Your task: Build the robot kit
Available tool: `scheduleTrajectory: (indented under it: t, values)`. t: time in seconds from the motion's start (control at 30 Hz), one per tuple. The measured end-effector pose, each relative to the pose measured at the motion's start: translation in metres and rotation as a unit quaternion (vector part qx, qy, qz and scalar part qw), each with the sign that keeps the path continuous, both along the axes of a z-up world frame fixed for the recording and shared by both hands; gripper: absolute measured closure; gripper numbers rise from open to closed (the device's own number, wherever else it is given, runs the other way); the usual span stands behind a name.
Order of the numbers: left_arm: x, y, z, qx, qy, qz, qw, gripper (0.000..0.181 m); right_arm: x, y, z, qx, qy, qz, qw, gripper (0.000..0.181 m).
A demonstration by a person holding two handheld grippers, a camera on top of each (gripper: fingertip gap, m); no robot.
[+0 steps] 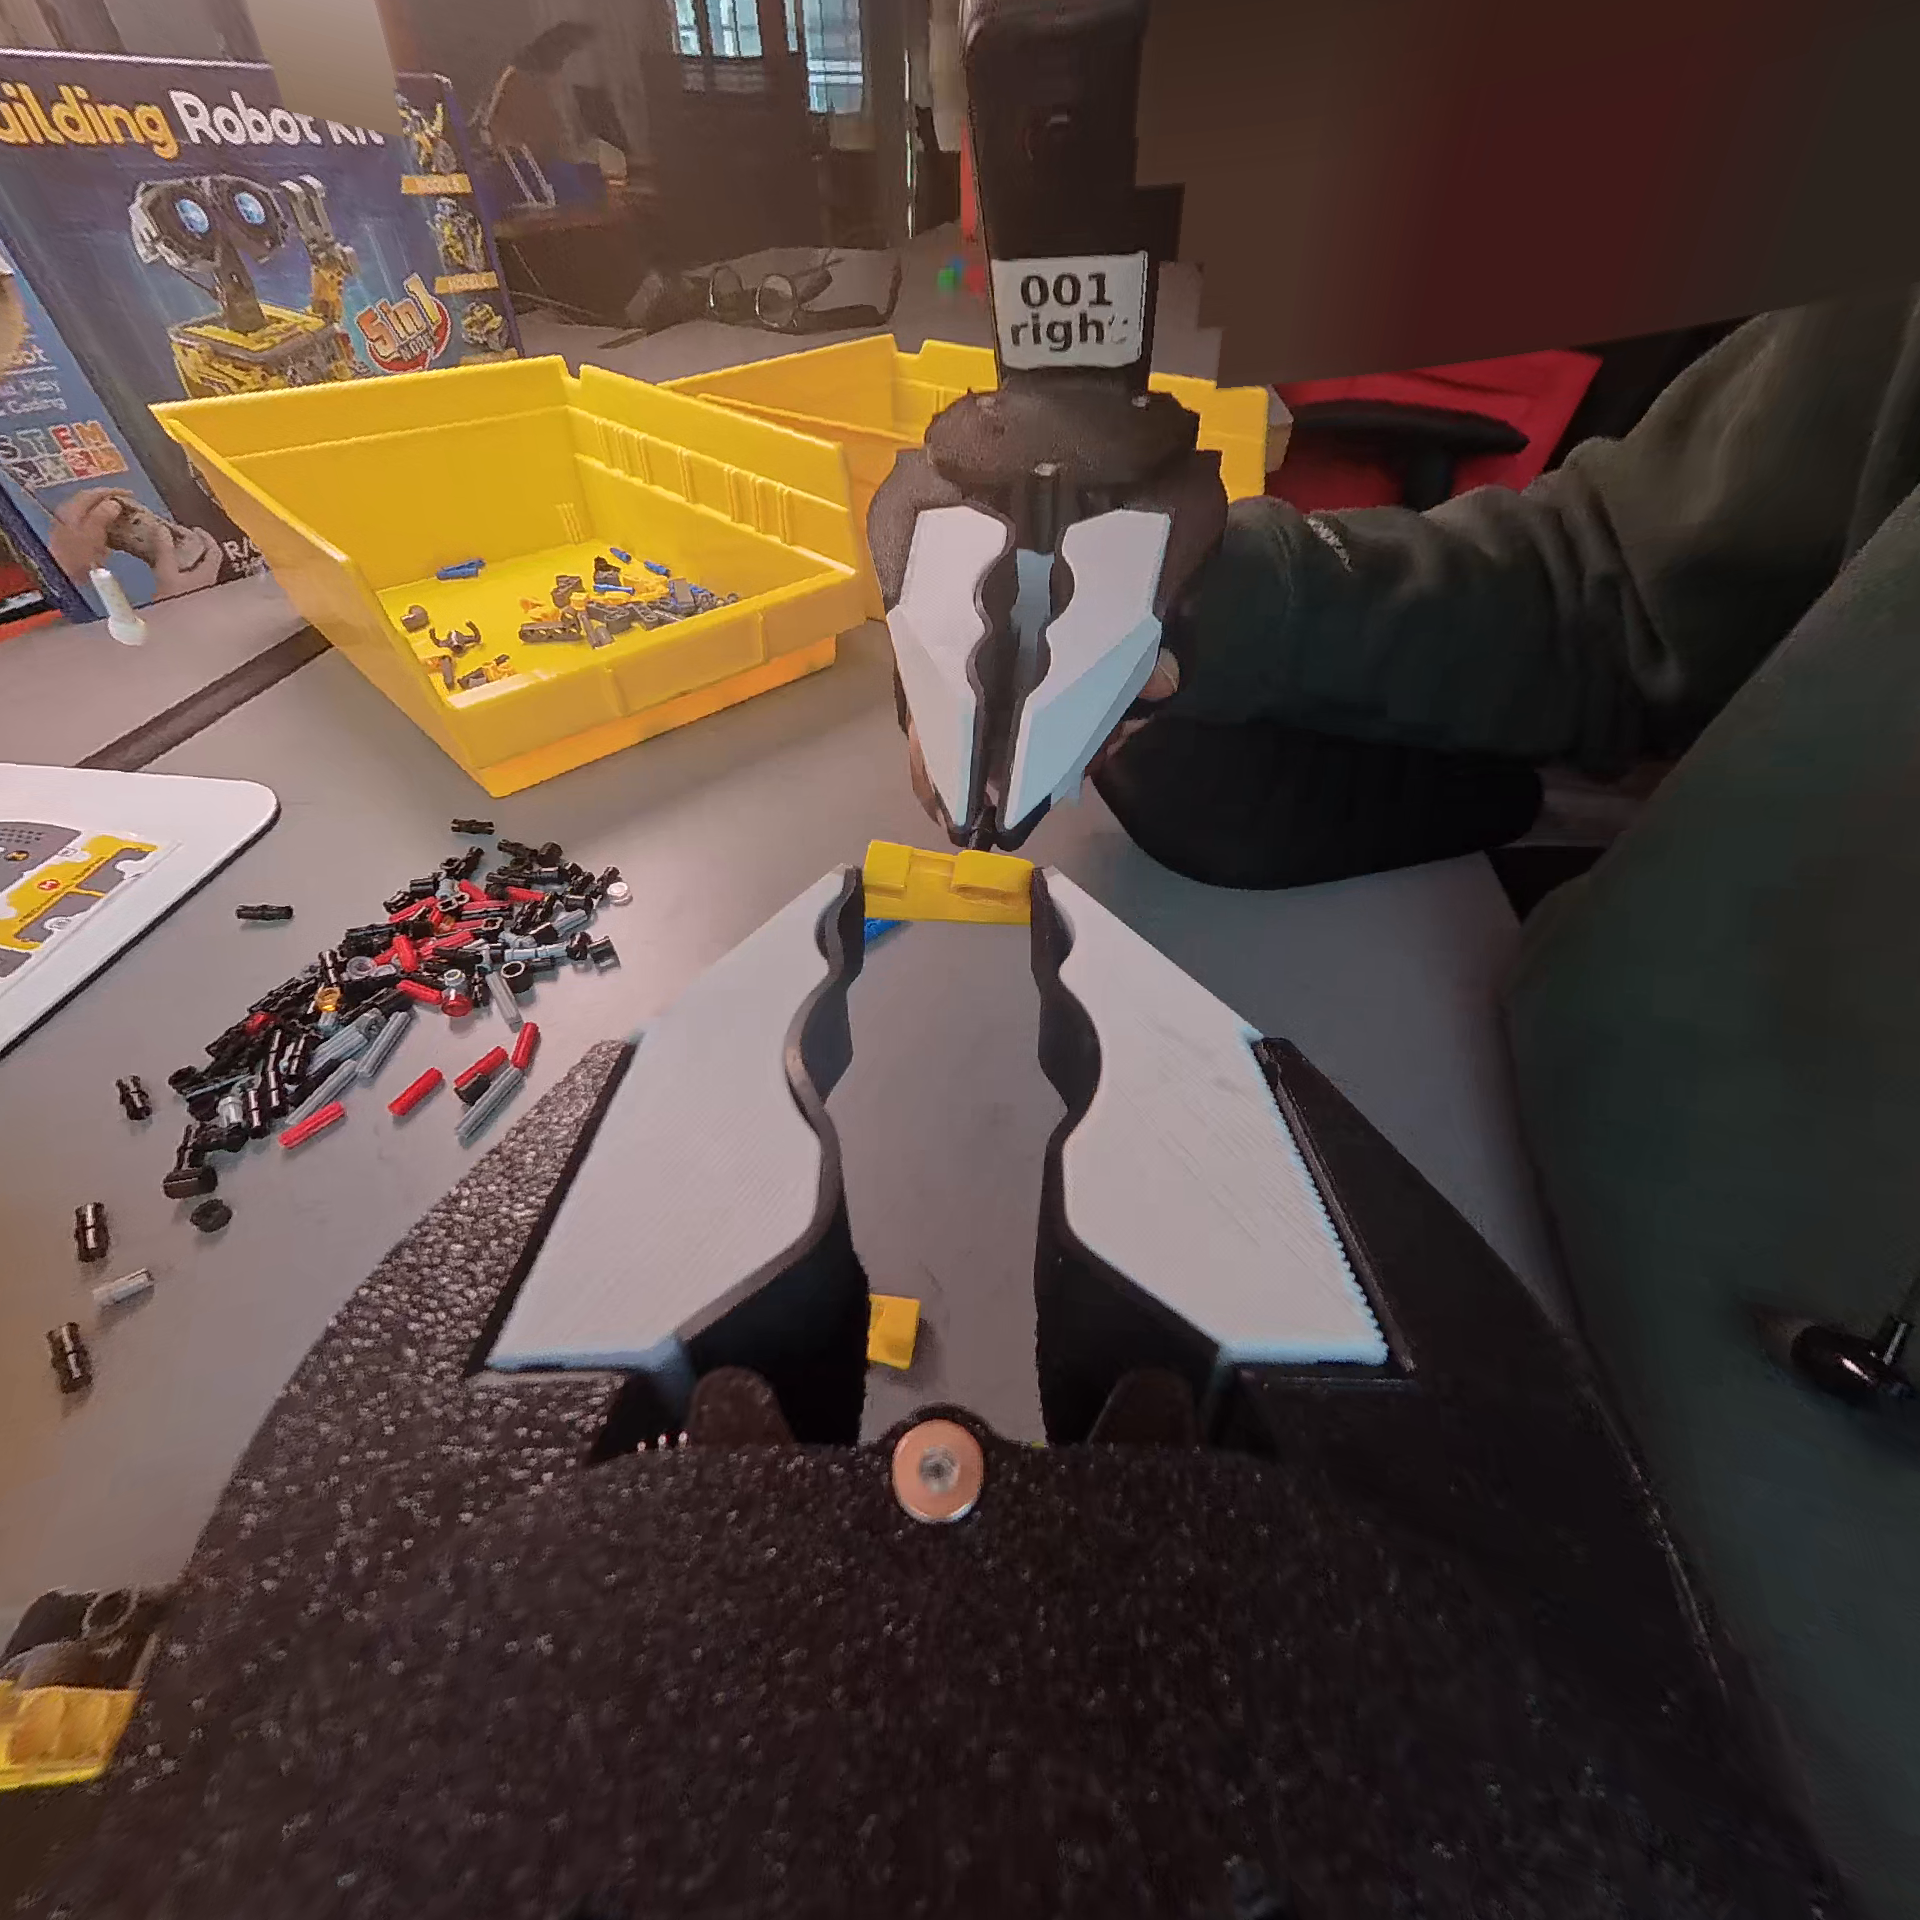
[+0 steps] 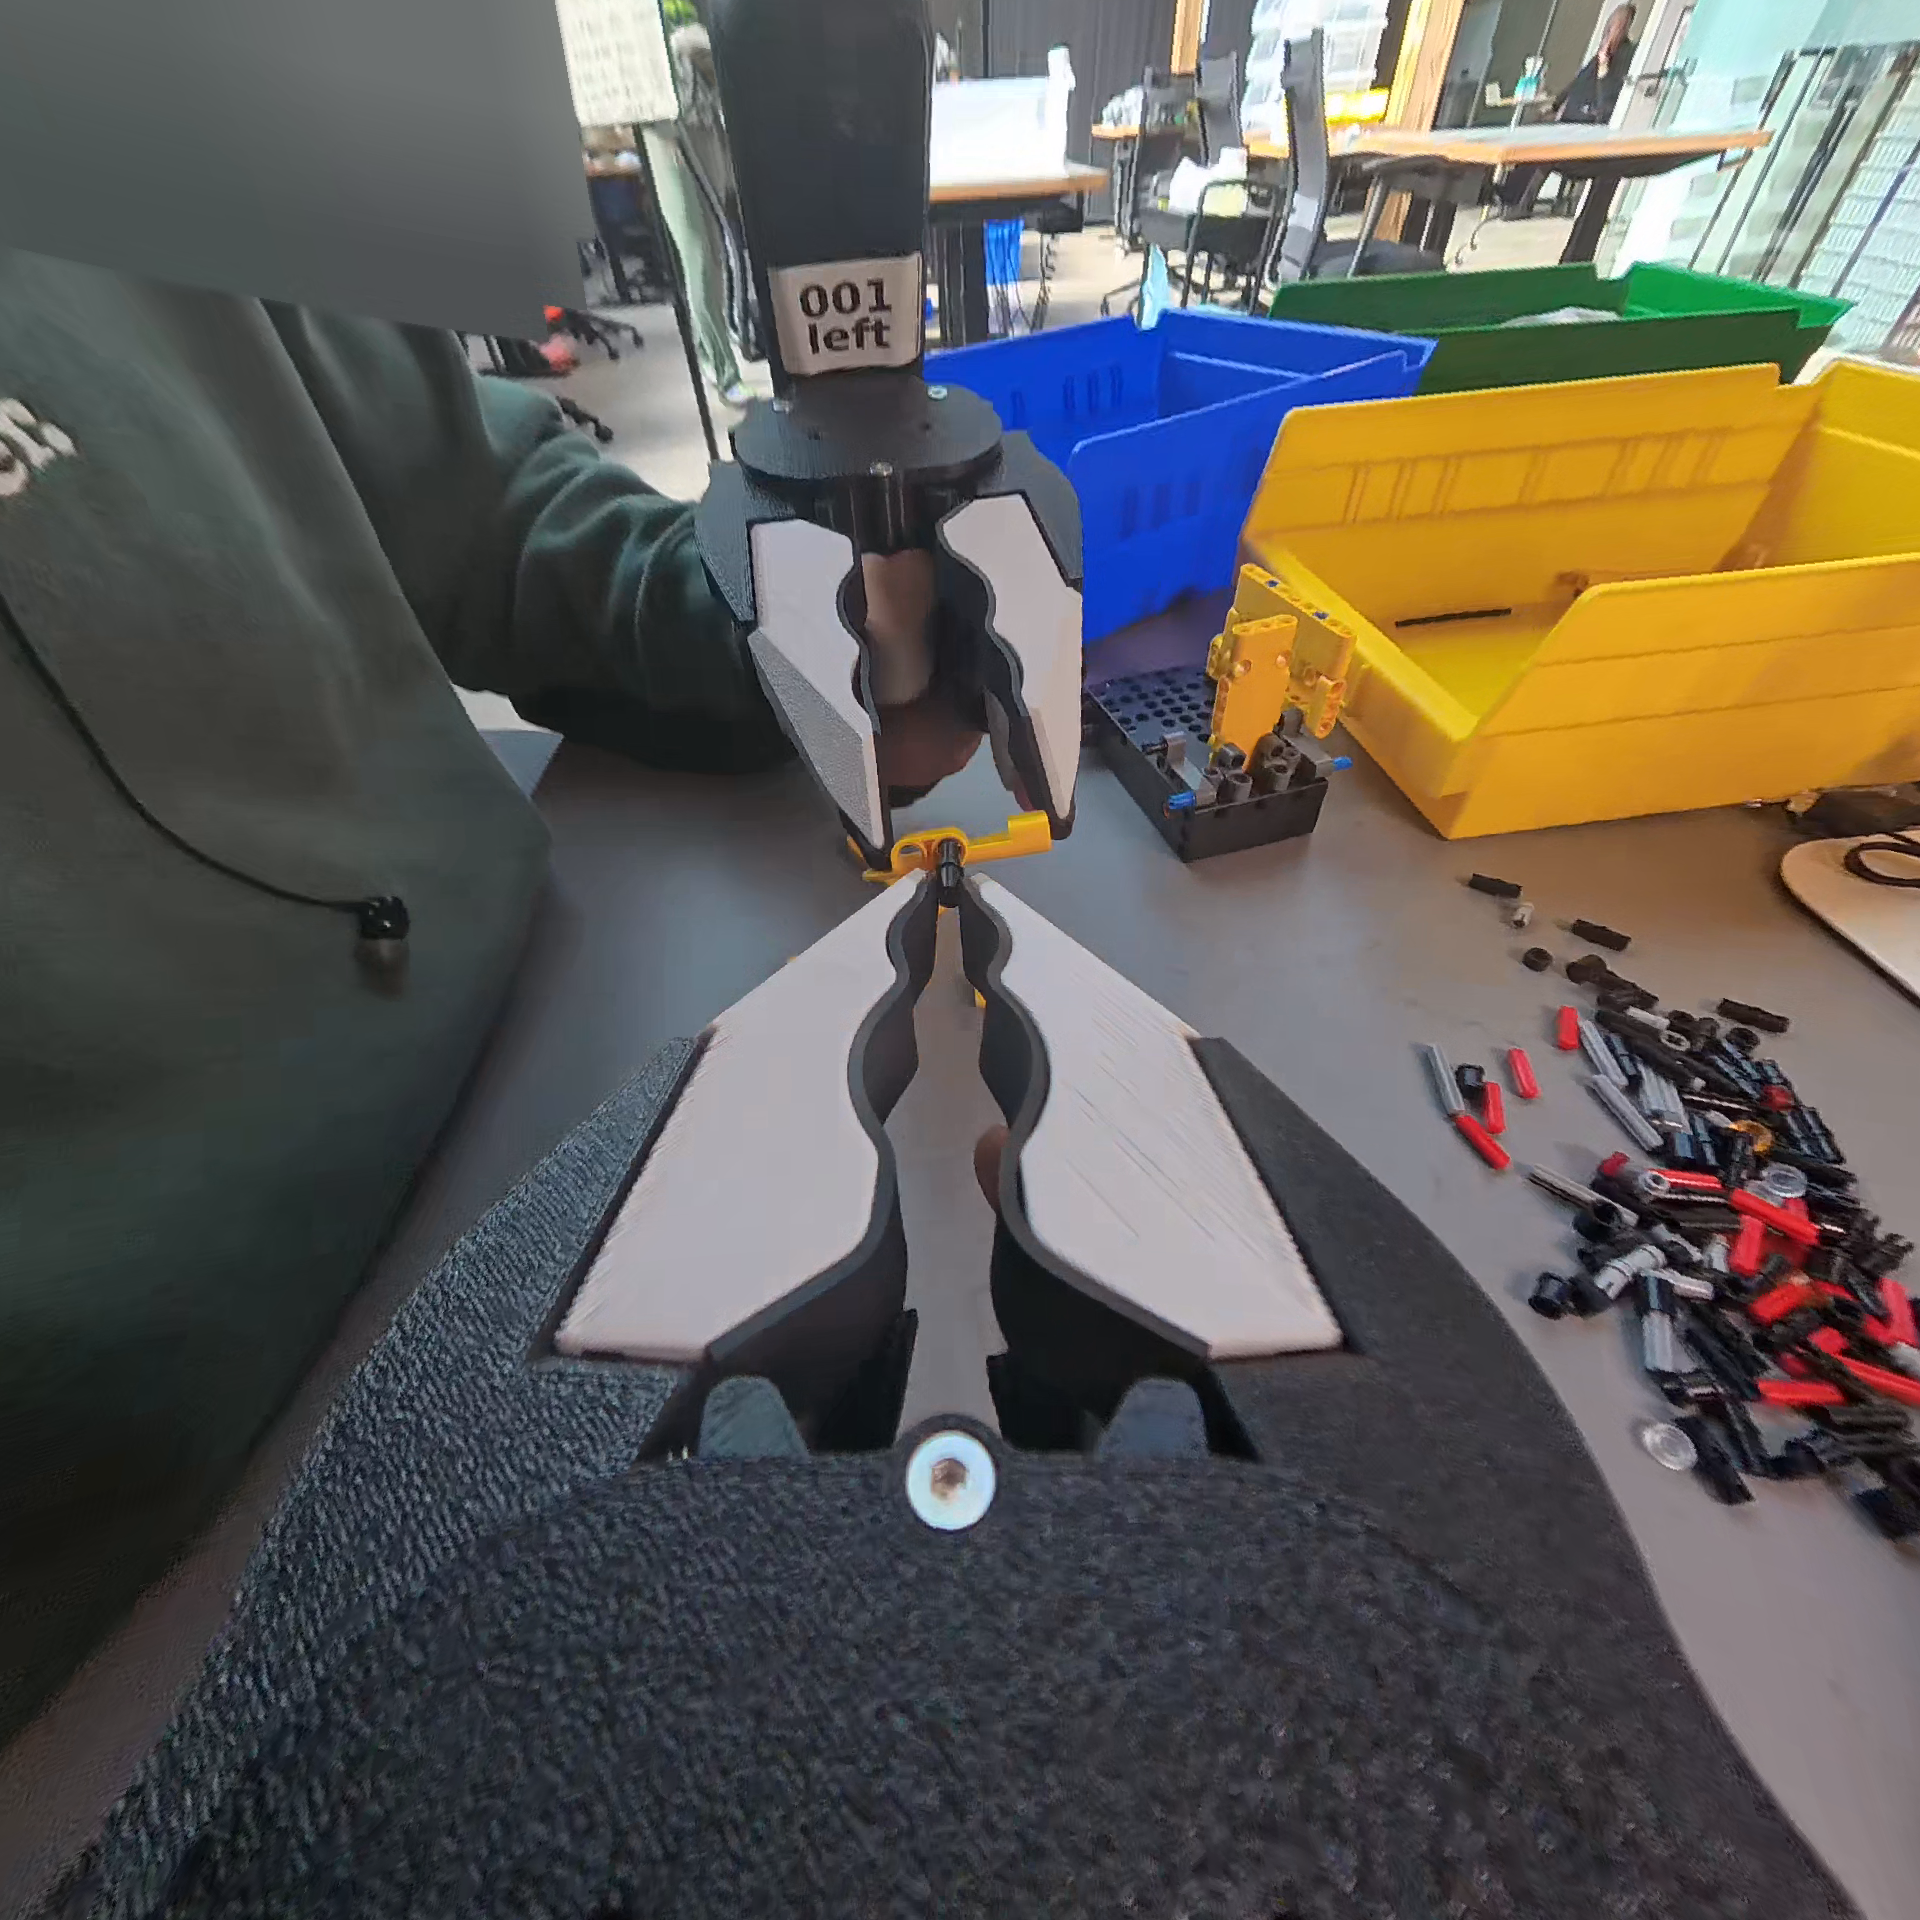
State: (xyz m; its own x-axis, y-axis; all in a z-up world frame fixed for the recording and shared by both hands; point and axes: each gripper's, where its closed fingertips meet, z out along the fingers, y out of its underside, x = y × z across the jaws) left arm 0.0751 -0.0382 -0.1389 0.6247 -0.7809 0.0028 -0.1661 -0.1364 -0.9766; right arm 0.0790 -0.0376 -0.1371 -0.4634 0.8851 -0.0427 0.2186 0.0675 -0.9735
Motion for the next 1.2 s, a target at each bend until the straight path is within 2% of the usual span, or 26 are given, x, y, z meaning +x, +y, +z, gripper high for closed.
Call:
scheduleTrajectory:
  t: [0.1,0.27,0.47,0.57,0.67,0.77,1.2]
  values:
    - [0.003,-0.001,-0.013,0.014,0.061,0.0,0.998,0.151,0.004,-0.001,-0.016,0.053,-0.037,0.005,0.998,0.178]
    - [0.007,-0.001,-0.026,0.021,0.113,-0.005,0.993,0.151,0.007,-0.002,-0.036,0.101,-0.08,0.01,0.992,0.178]
    - [0.007,-0.003,-0.043,0.03,0.19,-0.012,0.981,0.151,0.009,-0.003,-0.051,0.126,-0.112,0.015,0.986,0.178]
    - [0.007,-0.004,-0.061,0.012,0.23,-0.018,0.973,0.151,0.01,-0.003,-0.068,0.16,-0.148,0.013,0.976,0.178]
    - [0.008,-0.007,-0.083,-0.037,0.258,-0.028,0.965,0.151,0.011,-0.004,-0.089,0.194,-0.193,0.016,0.962,0.178]
    - [0.008,-0.009,-0.097,-0.083,0.264,-0.032,0.96,0.151,0.011,-0.005,-0.101,0.206,-0.22,0.02,0.953,0.178]
    - [0.006,-0.009,-0.102,-0.159,0.216,-0.035,0.963,0.15,0.01,-0.007,-0.104,0.228,-0.287,0.05,0.929,0.178]
